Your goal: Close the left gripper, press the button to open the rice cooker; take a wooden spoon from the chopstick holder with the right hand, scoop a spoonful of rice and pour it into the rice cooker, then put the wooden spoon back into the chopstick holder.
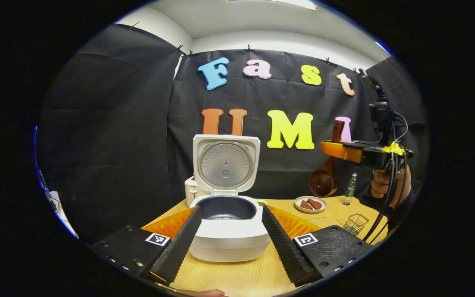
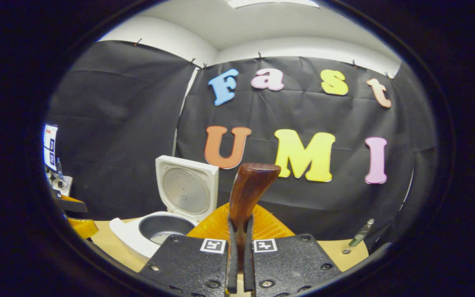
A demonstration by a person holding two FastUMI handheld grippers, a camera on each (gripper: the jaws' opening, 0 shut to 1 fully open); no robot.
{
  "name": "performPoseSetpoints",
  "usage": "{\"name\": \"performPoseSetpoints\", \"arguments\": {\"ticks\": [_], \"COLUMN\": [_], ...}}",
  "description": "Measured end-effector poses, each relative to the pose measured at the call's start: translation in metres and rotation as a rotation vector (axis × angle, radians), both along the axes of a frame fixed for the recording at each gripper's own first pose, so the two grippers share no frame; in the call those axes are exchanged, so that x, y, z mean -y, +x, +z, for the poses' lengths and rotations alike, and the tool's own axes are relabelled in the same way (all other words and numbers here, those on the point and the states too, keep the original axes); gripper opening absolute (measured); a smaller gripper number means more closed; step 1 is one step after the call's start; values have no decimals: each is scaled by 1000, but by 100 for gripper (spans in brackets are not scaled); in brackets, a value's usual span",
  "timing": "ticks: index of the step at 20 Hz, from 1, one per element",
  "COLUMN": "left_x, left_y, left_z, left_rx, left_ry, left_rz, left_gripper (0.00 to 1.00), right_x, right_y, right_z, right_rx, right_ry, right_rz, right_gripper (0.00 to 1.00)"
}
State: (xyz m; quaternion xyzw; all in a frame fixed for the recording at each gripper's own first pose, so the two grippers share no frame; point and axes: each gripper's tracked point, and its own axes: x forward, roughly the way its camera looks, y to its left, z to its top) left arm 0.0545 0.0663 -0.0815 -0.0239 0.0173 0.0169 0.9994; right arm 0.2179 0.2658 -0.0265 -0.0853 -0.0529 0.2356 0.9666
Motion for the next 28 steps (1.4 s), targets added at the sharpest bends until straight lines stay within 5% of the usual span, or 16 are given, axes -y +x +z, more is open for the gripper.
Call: {"name": "performPoseSetpoints", "arguments": {"ticks": [13, 23, 26, 27, 28], "left_x": [39, 69, 72, 73, 74], "left_y": [39, 58, 61, 63, 63], "left_z": [8, 19, 17, 18, 18], "left_rx": [13, 58, 44, 42, 40], "left_ry": [50, 41, 48, 52, 54], "left_rz": [-10, -44, -50, -53, -55], "left_gripper": [94, 94, 94, 94, 94], "right_x": [218, 261, 257, 265, 267], "right_y": [-8, 26, 32, 35, 33], "right_z": [-47, -117, -129, -129, -126], "right_rx": [-113, -249, -286, -283, -266], "right_ry": [108, 232, 258, 265, 276], "right_rz": [-307, -360, -352, -383, -398], "right_gripper": [12, 14, 20, 26, 42]}}
